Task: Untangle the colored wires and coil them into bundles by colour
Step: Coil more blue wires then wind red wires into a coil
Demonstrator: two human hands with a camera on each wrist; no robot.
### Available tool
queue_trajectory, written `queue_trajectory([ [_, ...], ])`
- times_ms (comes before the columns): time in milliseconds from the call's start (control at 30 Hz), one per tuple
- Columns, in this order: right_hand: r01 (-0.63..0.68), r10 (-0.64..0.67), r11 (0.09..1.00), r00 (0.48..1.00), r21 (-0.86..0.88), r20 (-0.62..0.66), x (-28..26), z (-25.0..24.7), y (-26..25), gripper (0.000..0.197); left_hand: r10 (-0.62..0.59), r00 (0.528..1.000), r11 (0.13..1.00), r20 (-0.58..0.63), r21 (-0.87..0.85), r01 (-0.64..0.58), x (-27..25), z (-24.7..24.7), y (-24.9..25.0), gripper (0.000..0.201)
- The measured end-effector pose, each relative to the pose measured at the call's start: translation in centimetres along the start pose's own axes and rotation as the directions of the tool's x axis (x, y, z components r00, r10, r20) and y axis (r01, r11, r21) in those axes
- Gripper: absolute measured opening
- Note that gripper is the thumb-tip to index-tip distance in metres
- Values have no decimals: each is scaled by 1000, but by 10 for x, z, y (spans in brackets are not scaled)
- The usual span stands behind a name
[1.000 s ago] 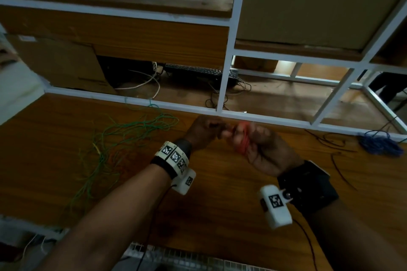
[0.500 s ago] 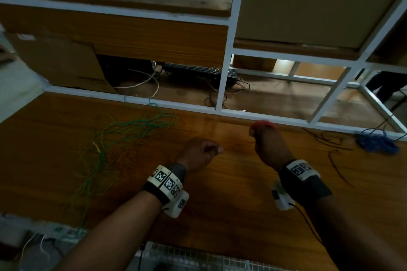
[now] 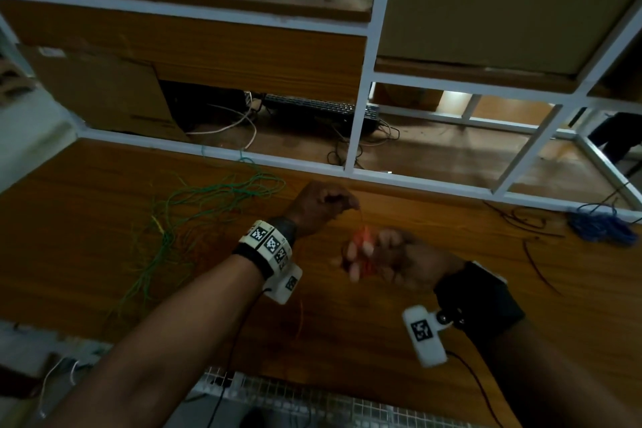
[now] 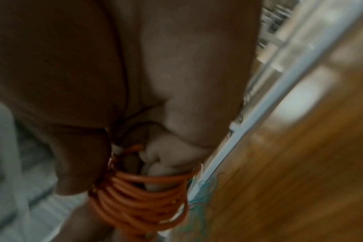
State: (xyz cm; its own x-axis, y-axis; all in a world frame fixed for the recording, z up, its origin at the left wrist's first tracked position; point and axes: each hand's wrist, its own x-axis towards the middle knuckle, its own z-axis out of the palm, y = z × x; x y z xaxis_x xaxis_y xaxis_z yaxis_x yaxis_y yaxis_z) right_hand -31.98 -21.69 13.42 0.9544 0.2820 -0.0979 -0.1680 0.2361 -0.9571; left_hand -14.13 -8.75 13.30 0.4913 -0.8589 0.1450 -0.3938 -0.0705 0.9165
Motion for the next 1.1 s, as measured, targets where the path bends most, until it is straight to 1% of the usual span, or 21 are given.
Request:
queue_trajectory([
  [67, 176, -183, 913, 983, 368, -17, 4, 0, -15, 26, -15, 1000, 996, 7, -87, 15, -5, 10, -5, 16],
  [133, 372, -309, 780, 928, 503, -207, 11, 0, -30, 23, -47, 999, 985, 5, -168, 47, -10, 23, -8, 19],
  [167, 484, -342, 744, 868, 461, -359, 14, 0, -38, 23, -81, 997, 975, 9, -206, 81, -13, 29, -7, 17],
  [233, 612, -346, 758, 670, 225, -657, 17, -11, -47, 26, -163, 987, 961, 6, -225, 160, -19, 40, -6, 16],
  [300, 493, -348, 866, 472, -85, -810, 17, -31, -47, 24, -199, 980, 960, 18, -195, 199, -27, 46, -9, 21],
  [333, 354, -378, 903, 381, -245, -844, 18, -40, -44, 23, -201, 979, 962, 36, -180, 204, -30, 46, -10, 17],
  [367, 174, -435, 900, 295, -400, -851, 17, -48, -40, 25, -200, 978, 965, 56, -159, 207, -33, 45, -10, 12],
  [400, -31, -522, 837, 256, -547, -813, 14, -54, -35, 30, -193, 979, 972, 66, -127, 200, -36, 43, -10, 10],
  [433, -217, -594, 721, 296, -658, -748, 11, -56, -31, 35, -187, 980, 977, 70, -92, 193, -37, 38, -11, 10],
  [467, -344, -611, 596, 392, -725, -688, 7, -55, -28, 40, -186, 980, 980, 66, -61, 190, -38, 32, -12, 11],
  [500, -409, -572, 498, 508, -765, -644, 3, -53, -25, 45, -186, 981, 982, 54, -28, 188, -38, 24, -13, 14],
  [567, -452, -347, 411, 725, -791, -595, -5, -50, -23, 46, -169, 985, 985, 24, 49, 168, -36, 5, -13, 16],
  [600, -484, -168, 388, 800, -785, -576, -8, -46, -20, 34, -159, 987, 984, 17, 87, 157, -33, -3, -14, 15],
  [633, -513, 8, 346, 839, -785, -545, -8, -40, -19, 21, -141, 990, 982, 18, 130, 138, -31, -10, -12, 12],
  [700, -531, 204, 277, 847, -801, -490, -5, -33, -9, 12, -94, 995, 966, 39, 244, 82, -25, -18, -3, 10],
  [767, -517, 280, 356, 854, -779, -439, -4, -23, -2, 15, -65, 997, 954, 52, 295, 47, -15, -20, 3, 10],
  [833, -484, 323, 531, 875, -695, -362, -5, -11, -3, 23, -46, 998, 972, 37, 232, 36, -8, -20, 8, 7],
  [900, -370, 316, 747, 929, -552, -195, -8, -2, -6, 31, -25, 1000, 993, 4, 119, 24, -3, -17, 9, 5],
  [967, -197, 185, 898, 980, -394, -69, -10, 4, -10, 32, -12, 1000, 999, -26, 46, 13, -3, -11, 9, 6],
  [1033, -22, 19, 990, 1000, -136, -20, -6, 3, -17, 27, -2, 1000, 1000, -22, -14, 1, -6, -4, 5, 10],
  [1100, 168, -160, 960, 986, 223, -53, 3, 6, -31, 25, 50, 999, 997, 0, -61, -50, -11, 6, 1, 20],
])
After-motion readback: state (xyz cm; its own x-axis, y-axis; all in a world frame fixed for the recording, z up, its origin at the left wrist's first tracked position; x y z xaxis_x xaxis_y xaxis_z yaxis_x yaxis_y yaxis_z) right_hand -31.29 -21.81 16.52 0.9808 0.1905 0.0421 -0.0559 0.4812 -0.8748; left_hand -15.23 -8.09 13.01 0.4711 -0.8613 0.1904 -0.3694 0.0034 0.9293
